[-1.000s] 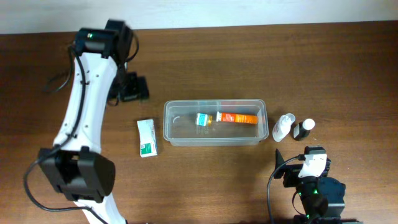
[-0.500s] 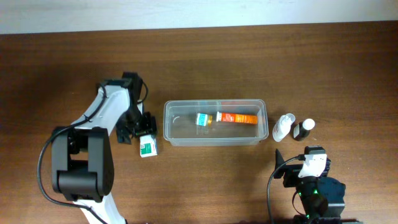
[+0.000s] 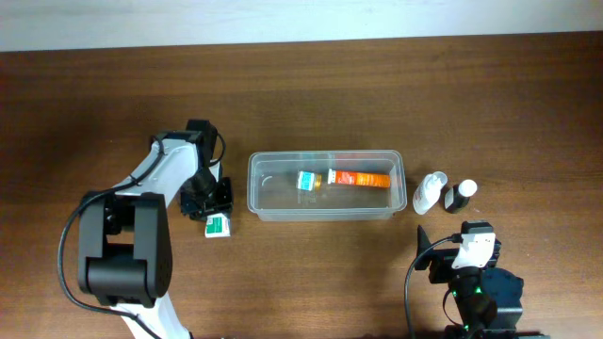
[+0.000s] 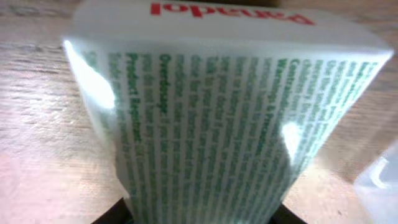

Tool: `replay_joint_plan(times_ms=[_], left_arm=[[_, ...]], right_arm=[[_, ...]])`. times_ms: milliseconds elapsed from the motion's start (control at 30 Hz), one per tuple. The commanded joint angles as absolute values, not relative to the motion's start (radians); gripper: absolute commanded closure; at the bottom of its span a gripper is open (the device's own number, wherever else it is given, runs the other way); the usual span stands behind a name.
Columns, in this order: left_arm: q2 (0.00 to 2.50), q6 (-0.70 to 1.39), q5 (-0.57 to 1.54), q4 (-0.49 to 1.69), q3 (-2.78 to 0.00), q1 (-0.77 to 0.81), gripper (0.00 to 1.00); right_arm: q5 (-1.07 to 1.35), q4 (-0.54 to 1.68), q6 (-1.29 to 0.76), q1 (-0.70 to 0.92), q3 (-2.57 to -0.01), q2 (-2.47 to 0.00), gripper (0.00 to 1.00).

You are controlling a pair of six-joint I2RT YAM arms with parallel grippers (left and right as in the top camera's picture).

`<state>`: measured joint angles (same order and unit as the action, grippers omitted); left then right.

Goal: Pack container
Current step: 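Return the left gripper and grasp the white-green medicine box, then lower the medicine box into the container and release it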

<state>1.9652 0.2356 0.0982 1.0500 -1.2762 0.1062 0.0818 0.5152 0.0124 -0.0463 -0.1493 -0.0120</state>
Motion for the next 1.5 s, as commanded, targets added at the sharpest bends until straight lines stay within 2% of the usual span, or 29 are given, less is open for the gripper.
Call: replay_joint_plan(times_ms=[0, 200, 400, 667, 800, 900, 1200, 1467], left_arm=[[1.940, 0.168, 0.109, 1.094, -1.380, 0.107, 0.59], [1.884, 0.041, 0.110, 1.289, -1.640, 0.110, 0.59], [1.798, -0.211, 0.146, 1.428, -1.877, 0.197, 0.61], [1.777, -0.541, 0.078, 1.390, -1.838, 0.432, 0.68], [1.789, -0.736, 0.068, 1.334, -1.740, 0.498, 0.68], [1.796, -0.780, -0.006, 1.259, -1.664, 0.521, 0.69], [1.879, -0.870, -0.020, 1.148, -1.600, 0.523, 0.62], [1.977, -0.870, -0.019, 1.155, -1.600, 0.523, 0.48]], right_arm=[[0.094, 0.515, 0.019, -0.054, -0.142, -0.004, 0.02], [0.094, 0.515, 0.019, -0.054, -0.142, -0.004, 0.02], [0.094, 0.515, 0.019, -0.054, -0.142, -0.004, 0.02], [0.094, 0.515, 0.019, -0.054, -0.142, -0.004, 0.02], [0.094, 0.515, 0.019, -0.054, -0.142, -0.004, 0.02], [0.094, 0.515, 0.019, -0.054, -0.142, -0.004, 0.02], [0.094, 0.515, 0.019, -0.054, -0.142, -0.004, 0.02], [0.094, 0.515, 0.019, -0.054, -0.142, -0.004, 0.02]])
